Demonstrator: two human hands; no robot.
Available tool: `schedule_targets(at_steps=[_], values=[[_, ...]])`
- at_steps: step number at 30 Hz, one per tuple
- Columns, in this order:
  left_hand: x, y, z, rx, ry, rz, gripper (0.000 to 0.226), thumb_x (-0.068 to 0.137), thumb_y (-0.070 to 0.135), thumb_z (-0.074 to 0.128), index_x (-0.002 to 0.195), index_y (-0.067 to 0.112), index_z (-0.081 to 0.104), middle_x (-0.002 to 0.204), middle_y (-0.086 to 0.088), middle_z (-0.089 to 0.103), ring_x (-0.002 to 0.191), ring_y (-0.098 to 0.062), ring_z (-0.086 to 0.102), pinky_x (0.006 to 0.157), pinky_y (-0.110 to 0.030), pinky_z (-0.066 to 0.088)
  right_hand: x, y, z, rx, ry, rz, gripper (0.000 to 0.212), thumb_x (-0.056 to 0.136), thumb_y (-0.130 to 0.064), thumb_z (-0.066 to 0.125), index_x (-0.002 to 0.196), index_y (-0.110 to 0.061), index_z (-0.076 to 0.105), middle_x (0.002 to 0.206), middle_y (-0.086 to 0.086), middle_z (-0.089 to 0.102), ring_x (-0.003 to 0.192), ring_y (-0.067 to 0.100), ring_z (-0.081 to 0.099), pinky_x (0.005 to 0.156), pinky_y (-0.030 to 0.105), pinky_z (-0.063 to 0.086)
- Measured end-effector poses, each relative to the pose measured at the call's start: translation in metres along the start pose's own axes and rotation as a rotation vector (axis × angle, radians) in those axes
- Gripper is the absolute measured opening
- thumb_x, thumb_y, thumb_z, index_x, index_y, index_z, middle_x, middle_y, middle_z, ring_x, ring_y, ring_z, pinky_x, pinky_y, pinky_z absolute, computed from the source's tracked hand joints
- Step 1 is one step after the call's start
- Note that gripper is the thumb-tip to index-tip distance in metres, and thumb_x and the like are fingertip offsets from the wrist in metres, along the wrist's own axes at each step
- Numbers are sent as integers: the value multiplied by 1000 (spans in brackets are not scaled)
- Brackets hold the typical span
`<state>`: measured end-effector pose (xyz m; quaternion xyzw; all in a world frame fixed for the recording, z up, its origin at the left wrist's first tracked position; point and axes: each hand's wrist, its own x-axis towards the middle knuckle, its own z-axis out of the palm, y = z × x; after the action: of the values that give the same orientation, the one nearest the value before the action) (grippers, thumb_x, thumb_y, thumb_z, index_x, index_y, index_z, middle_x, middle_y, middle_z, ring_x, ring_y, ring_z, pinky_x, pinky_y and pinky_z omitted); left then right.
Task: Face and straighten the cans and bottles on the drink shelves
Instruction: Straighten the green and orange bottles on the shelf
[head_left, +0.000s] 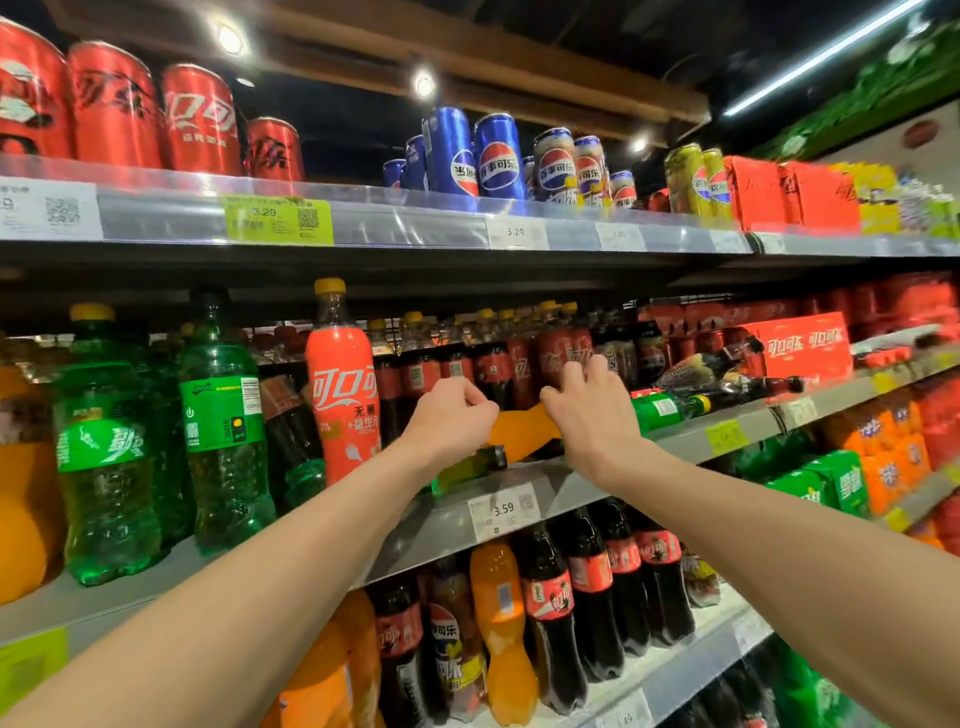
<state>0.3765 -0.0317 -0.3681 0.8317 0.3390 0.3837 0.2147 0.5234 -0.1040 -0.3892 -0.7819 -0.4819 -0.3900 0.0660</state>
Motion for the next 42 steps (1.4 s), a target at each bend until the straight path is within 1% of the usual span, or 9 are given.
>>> schedule_targets(at_steps=[4, 12, 15, 21, 25, 30, 33, 37, 42], values=[[-7, -1, 10, 75, -94, -41, 15, 95, 15, 52, 91, 9, 65, 85, -7, 65, 69, -16, 58, 64, -26, 47, -15, 17, -7, -12, -12, 77, 42, 86, -9, 70, 125, -16, 57, 128, 12, 49, 124, 36, 39, 85, 31, 40], [-10, 5, 6, -8, -75, -63, 27, 98, 39, 52, 85, 16, 56, 88, -8, 57, 79, -23, 60, 84, -37, 56, -24, 18, -15, 151, 43, 174, 47, 89, -29, 73, 128, -16, 49, 128, 15, 48, 122, 37, 41, 80, 31, 44], [-12, 12, 9, -136, -69, -77, 33, 97, 50, 53, 80, 21, 52, 91, -4, 61, 96, -29, 69, 91, -42, 57, -26, 11, -22, 294, 67, 193, 48, 90, -36, 71, 125, -15, 48, 129, 17, 47, 121, 39, 40, 76, 32, 41], [-23, 36, 15, -488, -9, 13, 20, 97, 42, 59, 109, 25, 60, 115, 0, 69, 107, -19, 67, 94, -41, 55, -43, 12, -37, 600, 29, 227, 54, 90, -50, 67, 123, -12, 48, 128, 18, 47, 120, 41, 42, 86, 40, 39], [-35, 39, 2, -523, 101, 48, 18, 96, 43, 61, 93, 25, 61, 99, 2, 74, 93, -16, 72, 87, -39, 58, -50, 9, -56, 689, 20, 197, 48, 82, -60, 66, 97, -17, 52, 110, 11, 57, 108, 38, 52, 86, 44, 40], [-62, 30, -30, -471, 53, 22, 27, 94, 43, 65, 100, 17, 60, 98, -6, 76, 79, -15, 76, 68, -28, 61, -72, -12, -93, 798, -81, 180, 37, 81, -50, 71, 72, -21, 50, 79, 1, 60, 84, 29, 64, 72, 36, 47], [-84, 30, -42, -412, 52, 16, 45, 88, 44, 72, 113, 9, 58, 93, -8, 76, 76, -17, 76, 71, -33, 63, -90, -21, -105, 877, -137, 207, 40, 81, -52, 71, 77, -16, 54, 75, -2, 55, 72, 19, 59, 58, 30, 42], [-119, 29, -60, -278, 145, 88, 56, 77, 46, 82, 114, 15, 54, 89, -6, 72, 75, -17, 72, 65, -34, 60, -100, -45, -112, 1078, -237, 180, 68, 64, -66, 73, 108, -15, 63, 94, 4, 66, 89, 25, 68, 77, 43, 60], [-148, 17, -117, -3, 273, 168, 55, 70, 50, 85, 107, 22, 55, 83, 4, 66, 73, -8, 64, 66, -27, 53, -93, -95, -133, 1300, -264, 34, 44, 79, -41, 74, 116, -20, 65, 98, 4, 71, 81, 20, 69, 65, 36, 60]])
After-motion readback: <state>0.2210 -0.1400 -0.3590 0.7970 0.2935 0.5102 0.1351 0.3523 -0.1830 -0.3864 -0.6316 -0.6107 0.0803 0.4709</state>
